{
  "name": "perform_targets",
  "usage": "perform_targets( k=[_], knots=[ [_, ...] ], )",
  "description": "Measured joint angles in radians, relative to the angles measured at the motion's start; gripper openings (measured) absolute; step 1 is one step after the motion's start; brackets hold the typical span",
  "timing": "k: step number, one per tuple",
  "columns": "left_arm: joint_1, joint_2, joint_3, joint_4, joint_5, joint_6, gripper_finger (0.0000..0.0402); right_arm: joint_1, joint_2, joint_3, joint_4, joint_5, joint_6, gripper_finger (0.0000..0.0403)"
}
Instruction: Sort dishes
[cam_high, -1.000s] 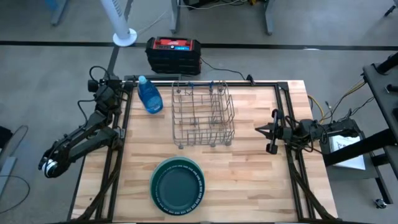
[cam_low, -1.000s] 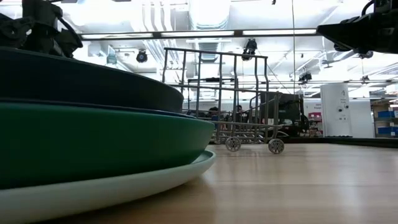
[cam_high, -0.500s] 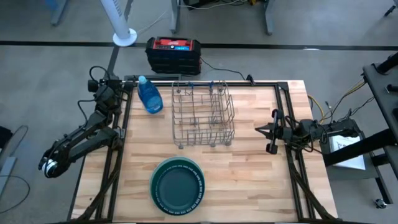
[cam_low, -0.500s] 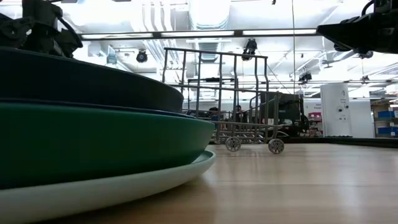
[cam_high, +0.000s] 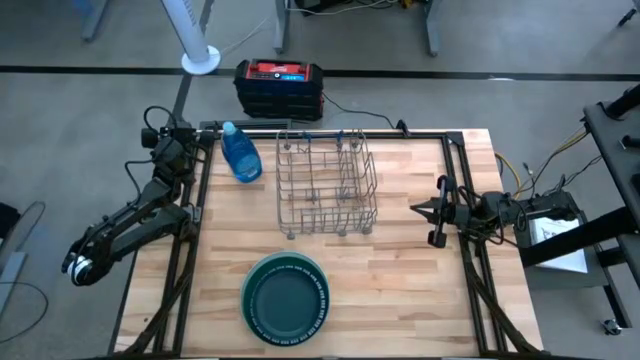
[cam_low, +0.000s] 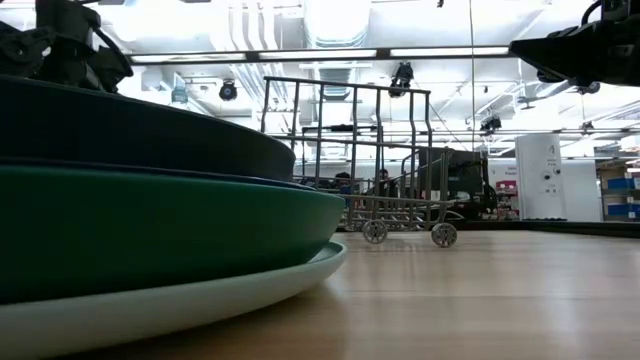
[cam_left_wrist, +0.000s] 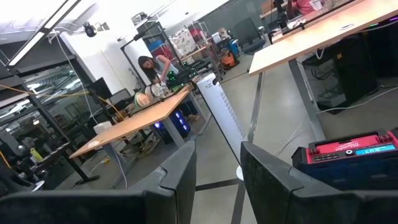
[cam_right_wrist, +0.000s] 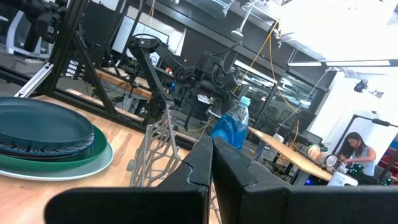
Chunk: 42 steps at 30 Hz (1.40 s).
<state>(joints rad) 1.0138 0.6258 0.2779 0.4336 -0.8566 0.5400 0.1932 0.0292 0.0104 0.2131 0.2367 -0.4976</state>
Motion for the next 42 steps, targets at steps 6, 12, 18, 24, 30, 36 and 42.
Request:
perform_targets(
  k=[6,12,18,24,30,36,42],
  knots=[
    [0.0,0.0,0.0,0.0,0.0,0.0,0.0115,0.0,0.0,0.0,0.0,0.0,0.0,0.0002],
    [0.0,0.0,0.0,0.0,0.0,0.0,0.0115,0.0,0.0,0.0,0.0,0.0,0.0,0.0002],
    [0.0,0.0,0.0,0.0,0.0,0.0,0.0115,0.0,0.0,0.0,0.0,0.0,0.0,0.0002],
    [0.0,0.0,0.0,0.0,0.0,0.0,0.0115,0.0,0.0,0.0,0.0,0.0,0.0,0.0002],
    [0.0,0.0,0.0,0.0,0.0,0.0,0.0115,0.0,0.0,0.0,0.0,0.0,0.0,0.0002],
    [0.0,0.0,0.0,0.0,0.001,-0.023,0.0115,0.0,0.0,0.0,0.0,0.0,0.0,0.0002],
    [-0.042,-0.003,0.022,-0.053,0.002,-0.265,0.0115,0.0,0.0,0.0,0.0,0.0,0.0,0.0002]
  ],
)
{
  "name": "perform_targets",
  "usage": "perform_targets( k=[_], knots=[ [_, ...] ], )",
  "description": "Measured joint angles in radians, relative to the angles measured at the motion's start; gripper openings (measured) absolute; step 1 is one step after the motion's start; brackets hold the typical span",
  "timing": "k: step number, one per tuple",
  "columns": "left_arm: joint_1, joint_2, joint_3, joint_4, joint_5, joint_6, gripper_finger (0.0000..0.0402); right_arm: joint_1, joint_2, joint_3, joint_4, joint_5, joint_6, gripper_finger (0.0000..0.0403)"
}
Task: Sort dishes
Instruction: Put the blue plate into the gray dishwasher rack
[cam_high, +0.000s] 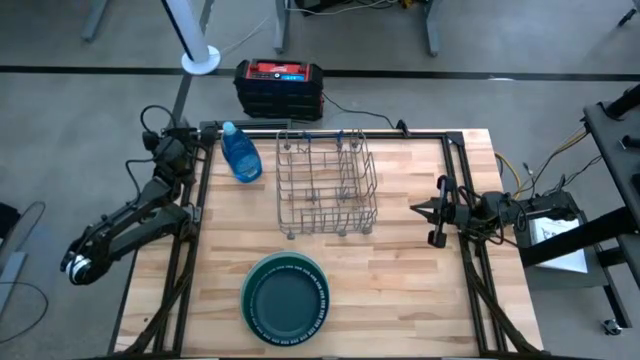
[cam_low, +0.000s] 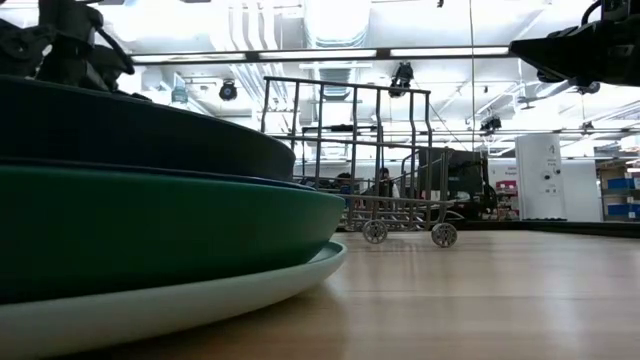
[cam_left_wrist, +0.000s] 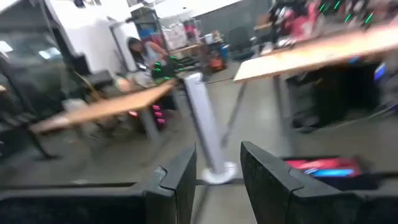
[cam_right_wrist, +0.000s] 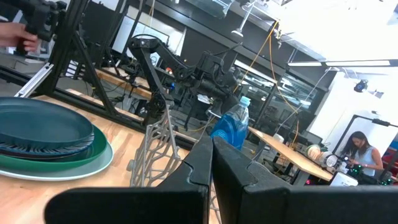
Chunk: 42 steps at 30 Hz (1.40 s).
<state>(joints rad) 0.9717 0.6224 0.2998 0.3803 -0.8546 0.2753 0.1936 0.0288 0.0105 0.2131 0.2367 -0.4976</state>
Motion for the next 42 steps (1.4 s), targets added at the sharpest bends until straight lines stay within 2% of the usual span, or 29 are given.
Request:
perform_targets(
  k=[5,9,11,13,15,17,23,29,32,34,38,42],
  knots=[
    [-0.029,-0.001,0.073,-0.011,0.0,-0.061,0.0115,0.0,0.0,0.0,0.0,0.0,0.0,0.0002],
    [-0.067,-0.002,0.179,-0.176,0.022,-0.13,0.0115,0.0,0.0,0.0,0.0,0.0,0.0,0.0002],
    [-0.085,-0.002,0.241,-0.303,0.105,-0.206,0.0115,0.0,0.0,0.0,0.0,0.0,0.0,0.0002],
    [-0.099,-0.001,0.286,-0.376,0.254,-0.239,0.0115,0.0,0.0,0.0,0.0,0.0,0.0,0.0002],
    [-0.116,0.0,0.316,-0.407,0.397,-0.247,0.0115,0.0,0.0,0.0,0.0,0.0,0.0,0.0002],
    [-0.141,0.0,0.331,-0.406,0.461,-0.274,0.0115,0.0,0.0,0.0,0.0,0.0,0.0,0.0002],
    [-0.251,-0.011,0.334,-0.379,0.486,-0.304,0.0115,0.0,0.0,0.0,0.0,0.0,0.0,0.0002],
    [-0.475,-0.001,0.278,-0.228,0.533,-0.304,0.0115,0.0,0.0,0.0,0.0,0.0,0.0,0.0002],
    [-0.607,0.015,0.25,-0.16,0.533,-0.245,0.0115,0.0,0.0,0.0,0.0,0.0,-0.001,0.0002],
    [-0.686,0.033,0.242,-0.126,0.524,-0.205,0.0115,0.0,0.0,0.002,-0.031,-0.01,-0.075,0.0002],
    [-0.791,0.063,0.242,-0.087,0.5,-0.147,0.0115,0.001,0.005,0.0,-0.161,-0.143,-0.363,0.0002],
    [-0.846,0.103,0.242,-0.089,0.501,-0.122,0.0115,0.001,0.015,0.0,-0.19,-0.164,-0.452,0.0002]
  ],
)
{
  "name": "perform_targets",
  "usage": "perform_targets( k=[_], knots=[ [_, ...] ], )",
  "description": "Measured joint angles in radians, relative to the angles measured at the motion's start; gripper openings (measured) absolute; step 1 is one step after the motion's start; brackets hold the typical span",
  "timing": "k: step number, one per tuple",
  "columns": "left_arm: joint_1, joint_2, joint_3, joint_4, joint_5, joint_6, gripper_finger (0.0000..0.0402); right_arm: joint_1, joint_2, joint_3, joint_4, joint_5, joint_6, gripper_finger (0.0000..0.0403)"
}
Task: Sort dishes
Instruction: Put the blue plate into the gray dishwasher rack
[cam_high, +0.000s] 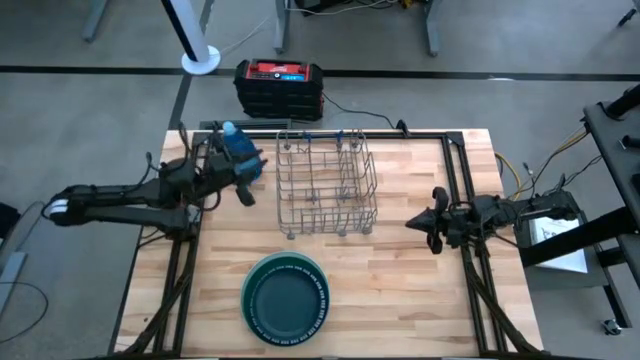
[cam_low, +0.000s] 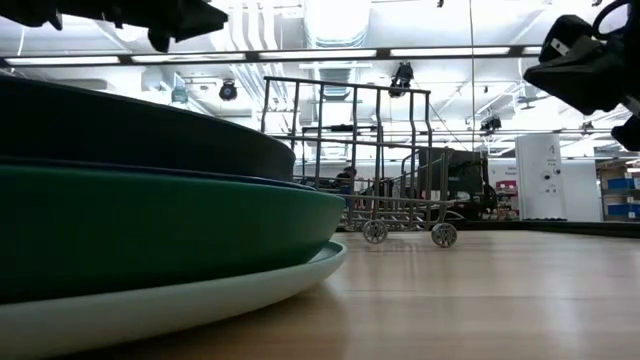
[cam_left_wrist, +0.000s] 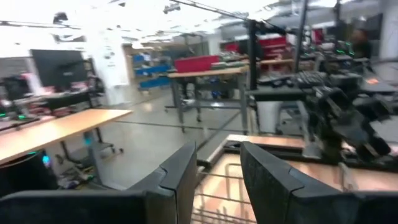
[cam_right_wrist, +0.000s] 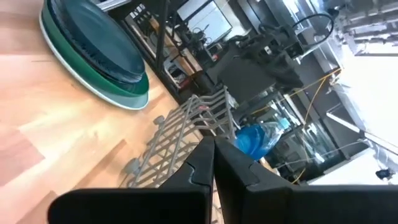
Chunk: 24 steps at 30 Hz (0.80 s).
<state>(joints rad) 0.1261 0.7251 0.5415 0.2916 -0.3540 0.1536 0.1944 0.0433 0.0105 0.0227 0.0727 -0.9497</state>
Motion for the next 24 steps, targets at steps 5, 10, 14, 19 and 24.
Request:
perform_targets(
  k=[5,10,14,19,24],
  knots=[
    [-0.017,0.048,0.002,0.015,-0.001,-0.068,0.0115,0.0,0.001,0.0,0.0,0.005,0.057,0.0002],
    [-0.081,0.101,0.0,0.029,0.049,-0.107,0.0115,0.0,0.004,0.0,-0.001,0.005,0.14,0.0002],
    [-0.168,0.136,0.0,0.104,0.049,-0.088,0.0115,0.0,0.004,0.0,-0.002,0.005,0.195,0.0002],
    [-0.295,0.186,-0.001,0.114,0.015,-0.007,0.0115,0.0,0.003,0.0,0.054,0.005,0.21,0.0002],
    [-0.344,0.212,0.023,0.135,-0.104,0.037,0.0115,0.0,0.004,0.0,0.117,0.006,0.271,0.0002]
  ],
)
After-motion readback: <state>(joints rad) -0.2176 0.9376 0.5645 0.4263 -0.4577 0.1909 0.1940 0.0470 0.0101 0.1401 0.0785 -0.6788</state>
